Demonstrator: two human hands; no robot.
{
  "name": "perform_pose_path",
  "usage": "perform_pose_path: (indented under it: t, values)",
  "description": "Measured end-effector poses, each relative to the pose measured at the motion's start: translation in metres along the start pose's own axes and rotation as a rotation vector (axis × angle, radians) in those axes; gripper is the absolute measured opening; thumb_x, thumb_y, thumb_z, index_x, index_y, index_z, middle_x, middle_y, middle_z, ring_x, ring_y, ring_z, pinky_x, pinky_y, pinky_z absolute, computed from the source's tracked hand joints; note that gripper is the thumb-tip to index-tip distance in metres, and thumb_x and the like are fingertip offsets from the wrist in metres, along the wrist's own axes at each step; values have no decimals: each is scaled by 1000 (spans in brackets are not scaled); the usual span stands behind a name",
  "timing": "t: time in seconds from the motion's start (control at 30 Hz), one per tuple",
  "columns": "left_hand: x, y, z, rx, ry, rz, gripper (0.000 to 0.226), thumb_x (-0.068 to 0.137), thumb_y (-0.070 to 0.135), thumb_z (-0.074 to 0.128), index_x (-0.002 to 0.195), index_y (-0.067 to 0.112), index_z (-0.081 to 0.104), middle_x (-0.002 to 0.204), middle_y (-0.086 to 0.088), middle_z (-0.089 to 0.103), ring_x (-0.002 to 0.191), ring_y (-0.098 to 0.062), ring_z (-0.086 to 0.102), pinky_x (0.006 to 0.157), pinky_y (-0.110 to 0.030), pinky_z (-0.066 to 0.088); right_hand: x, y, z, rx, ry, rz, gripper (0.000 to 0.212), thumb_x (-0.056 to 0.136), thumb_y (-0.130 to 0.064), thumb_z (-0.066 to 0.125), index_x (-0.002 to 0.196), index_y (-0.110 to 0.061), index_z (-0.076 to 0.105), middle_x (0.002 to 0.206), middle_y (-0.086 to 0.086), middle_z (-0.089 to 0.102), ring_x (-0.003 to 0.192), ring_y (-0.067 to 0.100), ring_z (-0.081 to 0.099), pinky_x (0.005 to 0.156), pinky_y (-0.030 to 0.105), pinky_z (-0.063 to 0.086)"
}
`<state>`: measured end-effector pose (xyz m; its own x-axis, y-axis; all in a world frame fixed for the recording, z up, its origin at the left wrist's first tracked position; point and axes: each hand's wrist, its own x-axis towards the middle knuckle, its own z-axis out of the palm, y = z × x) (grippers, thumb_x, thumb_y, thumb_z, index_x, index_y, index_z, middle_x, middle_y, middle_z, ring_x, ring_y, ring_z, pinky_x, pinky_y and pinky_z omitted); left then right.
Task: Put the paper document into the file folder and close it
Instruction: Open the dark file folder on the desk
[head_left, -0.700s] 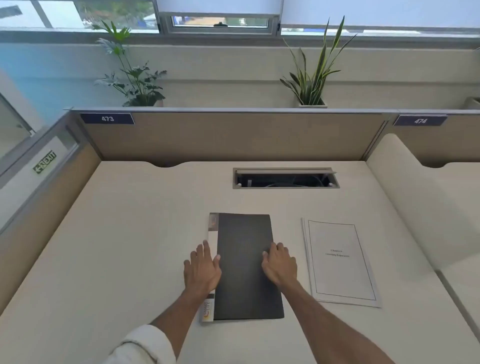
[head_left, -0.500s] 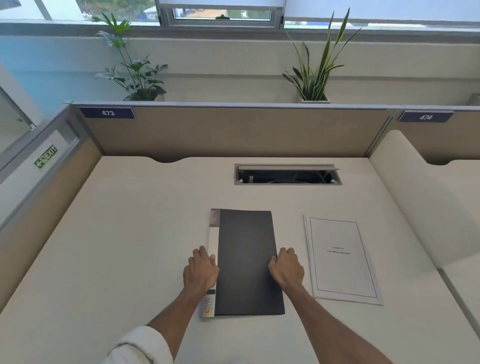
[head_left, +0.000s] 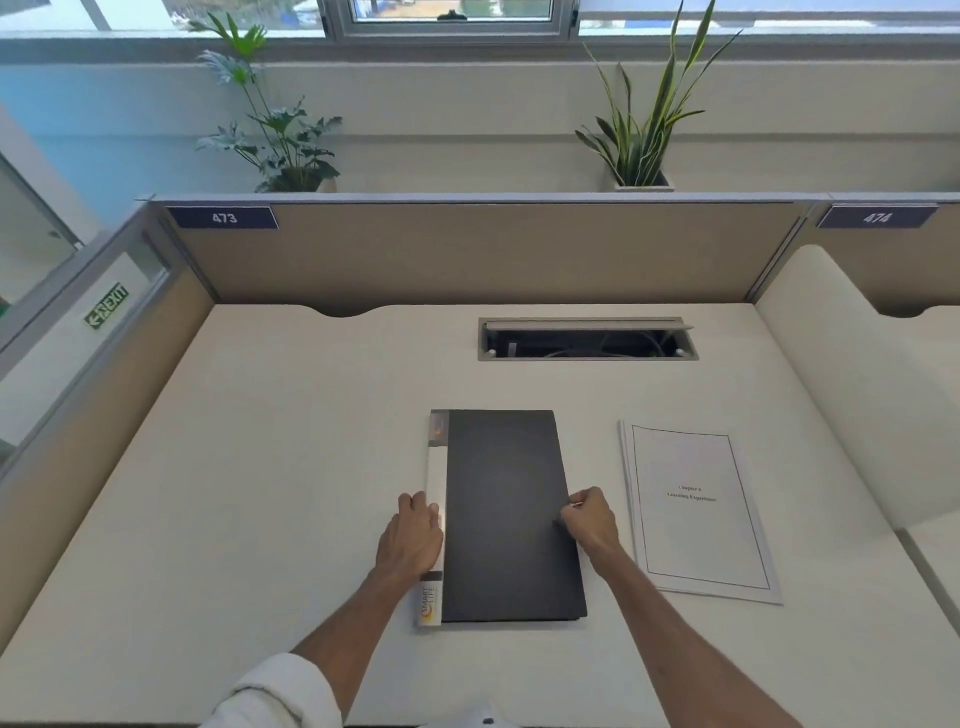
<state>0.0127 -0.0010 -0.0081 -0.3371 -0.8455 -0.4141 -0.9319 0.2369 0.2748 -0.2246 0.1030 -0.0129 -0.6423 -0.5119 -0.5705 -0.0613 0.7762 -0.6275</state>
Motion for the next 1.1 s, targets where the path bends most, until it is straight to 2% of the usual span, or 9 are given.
perform_pose_path:
  t: [0.13, 0.3, 0.43, 0.53, 0.67, 0.8, 0.9, 0.97, 1.1]
  values:
    - [7, -1, -14, 42, -12, -17, 49, 122, 33, 25, 152, 5, 51, 153, -15, 55, 133, -36, 67, 114, -47, 56, -6, -8, -9, 161, -28, -28, 41, 95, -9, 75, 132, -13, 57, 110, 9, 71, 114, 35, 73, 103, 48, 58]
    - [16, 23, -52, -88, 61, -6, 60, 118, 54, 31, 159, 16, 53, 162, -10, 57, 144, -37, 63, 119, -49, 52, -22, -29, -13, 292, 22, -261, 22, 105, -20, 72, 127, -17, 70, 110, 10, 77, 108, 30, 78, 91, 43, 68]
    - [16, 52, -80, -319, 143, 53, 76, 105, 82, 21, 134, 30, 67, 127, 3, 75, 124, -32, 74, 101, -46, 53, -45, -56, -5, 427, -51, -386, 17, 110, -20, 65, 111, -15, 82, 99, 8, 82, 82, 20, 74, 60, 20, 59]
    - [14, 59, -97, -361, 200, 108, 87, 94, 94, 25, 147, 36, 61, 142, 6, 73, 129, -26, 72, 110, -50, 57, -64, -76, 8, 483, -190, -473, 22, 108, -15, 63, 110, -18, 85, 95, 6, 85, 75, 16, 77, 61, 24, 59]
    - [16, 40, -115, -421, 294, 110, 63, 98, 74, 51, 139, 30, 67, 133, 4, 79, 109, -24, 80, 97, -49, 68, -74, -90, 34, 400, -322, -554, 24, 99, -19, 66, 102, -31, 87, 94, -2, 86, 75, 10, 81, 66, 19, 60]
    - [17, 3, -130, -516, 495, 83, 40, 100, 49, 56, 125, 24, 74, 116, 1, 83, 92, -18, 76, 90, -41, 69, -63, -82, 64, -98, -215, -613, 27, 104, -25, 65, 128, -23, 79, 120, -6, 84, 110, 15, 79, 101, 36, 64]
    - [20, -32, -139, -544, 571, -13, 25, 107, 32, 58, 124, 20, 73, 118, -4, 82, 100, -27, 77, 97, -48, 68, -49, -57, 74, -518, -190, -678, 47, 108, -26, 59, 155, -22, 59, 159, 1, 60, 145, 21, 60, 123, 43, 49]
    - [21, -56, -144, -546, 560, -89, 24, 110, 24, 57, 127, 17, 72, 120, -8, 81, 106, -34, 77, 101, -51, 66, -36, -35, 79, -706, -200, -687, 65, 109, -27, 57, 170, -20, 37, 182, 5, 26, 169, 26, 29, 138, 50, 27]
    - [18, -103, -143, -456, 532, -230, 33, 110, 11, 49, 136, 12, 68, 119, -18, 80, 111, -44, 73, 98, -50, 60, -22, -7, 90, -909, -236, -704, 78, 116, -42, 40, 178, -20, -1, 186, 4, -15, 175, 25, -8, 141, 55, 4]
